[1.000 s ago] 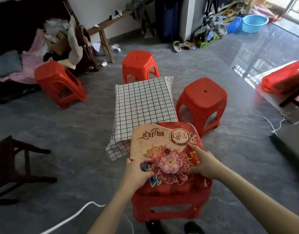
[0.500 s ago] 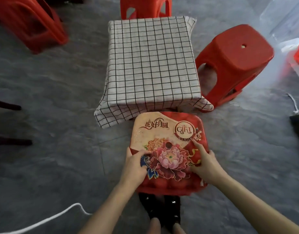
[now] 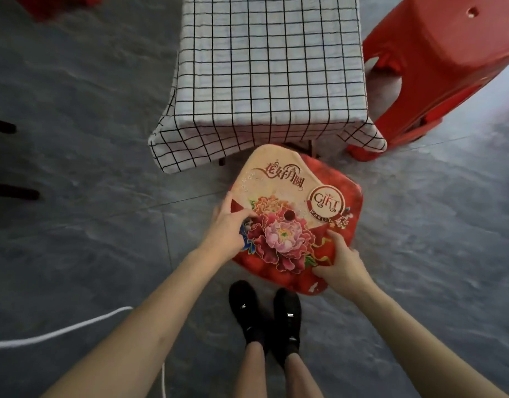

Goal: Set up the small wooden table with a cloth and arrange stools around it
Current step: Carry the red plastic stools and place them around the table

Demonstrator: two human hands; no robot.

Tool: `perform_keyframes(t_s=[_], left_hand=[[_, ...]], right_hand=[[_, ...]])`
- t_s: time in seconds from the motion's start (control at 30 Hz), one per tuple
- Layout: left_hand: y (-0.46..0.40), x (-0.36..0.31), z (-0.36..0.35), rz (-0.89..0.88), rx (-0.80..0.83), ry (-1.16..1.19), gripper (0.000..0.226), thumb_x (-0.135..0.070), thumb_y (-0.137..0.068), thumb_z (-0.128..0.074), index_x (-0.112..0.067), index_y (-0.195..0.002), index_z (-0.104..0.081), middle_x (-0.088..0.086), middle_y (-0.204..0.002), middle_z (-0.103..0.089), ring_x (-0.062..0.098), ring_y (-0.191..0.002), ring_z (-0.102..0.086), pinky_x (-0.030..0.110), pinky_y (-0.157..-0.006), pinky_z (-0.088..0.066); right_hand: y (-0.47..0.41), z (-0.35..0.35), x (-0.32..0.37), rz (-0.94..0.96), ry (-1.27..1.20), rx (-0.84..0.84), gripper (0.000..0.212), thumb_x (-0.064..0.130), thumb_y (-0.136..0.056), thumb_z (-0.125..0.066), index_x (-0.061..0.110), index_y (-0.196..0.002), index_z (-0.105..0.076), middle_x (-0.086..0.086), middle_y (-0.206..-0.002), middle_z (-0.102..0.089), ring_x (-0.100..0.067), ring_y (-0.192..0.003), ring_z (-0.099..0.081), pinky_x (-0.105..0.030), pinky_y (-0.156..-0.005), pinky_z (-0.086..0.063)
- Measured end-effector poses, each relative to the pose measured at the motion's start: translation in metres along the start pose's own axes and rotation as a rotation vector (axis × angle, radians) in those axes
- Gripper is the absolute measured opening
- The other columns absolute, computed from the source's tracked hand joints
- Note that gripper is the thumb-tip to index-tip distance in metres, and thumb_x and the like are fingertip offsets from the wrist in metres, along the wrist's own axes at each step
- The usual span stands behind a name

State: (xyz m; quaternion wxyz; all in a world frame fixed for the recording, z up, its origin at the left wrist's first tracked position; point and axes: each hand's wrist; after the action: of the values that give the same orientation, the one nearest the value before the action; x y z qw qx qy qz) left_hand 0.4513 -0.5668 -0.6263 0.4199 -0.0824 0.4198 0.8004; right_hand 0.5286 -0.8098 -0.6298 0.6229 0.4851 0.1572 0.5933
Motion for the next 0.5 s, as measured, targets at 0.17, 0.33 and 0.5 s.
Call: perform_keyframes(t_s=[0.17,0.33,0.5], left_hand=[[0.039,-0.030,0.035,-0.046,-0.026,-0.230,0.063,-0.012,-0.081,-0.067,-0.035,-0.137,-0.049,-0.005,-0.162,0.003,0.026,-0.149,0.002,0.052,-0.117,-0.023],[0.102,-0.081,0.093,-0.037,-0.126,-0.317,0.064,-0.034,-0.087,-0.064,-0.039,-0.145,-0.036,-0.002,-0.163,0.008,0.023,-0.150,0.006,0.049,-0.117,-0.017],[0.169,-0.147,0.161,-0.040,-0.290,-0.348,0.067,-0.042,-0.092,-0.053,-0.034,-0.152,-0.024,0.002,-0.163,0.011,0.023,-0.150,0.010,0.046,-0.120,-0.008]], right_hand=[[0.038,0.044,0.043,0.097,0.232,0.021,0.087,0.027,-0.077,-0.070,0.029,-0.149,-0.022,-0.015,-0.144,-0.031,-0.035,-0.127,-0.042,-0.049,-0.101,-0.046],[0.112,0.107,0.106,0.340,0.418,-0.102,0.078,0.027,-0.081,-0.063,0.029,-0.148,-0.023,-0.008,-0.145,-0.036,-0.027,-0.128,-0.041,-0.043,-0.096,-0.050],[0.193,0.170,0.159,0.554,0.626,-0.275,0.073,0.038,-0.091,-0.053,0.032,-0.153,-0.014,-0.003,-0.161,-0.012,-0.024,-0.146,-0.019,-0.046,-0.112,-0.034]])
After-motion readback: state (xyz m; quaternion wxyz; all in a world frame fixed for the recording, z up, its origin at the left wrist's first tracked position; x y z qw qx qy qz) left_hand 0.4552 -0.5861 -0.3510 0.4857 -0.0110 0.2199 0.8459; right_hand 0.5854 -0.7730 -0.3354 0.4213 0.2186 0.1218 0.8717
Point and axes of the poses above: each hand's wrist, its own y-axis away from the middle knuckle, its own z-axis out of the back of the hand, x = y × z
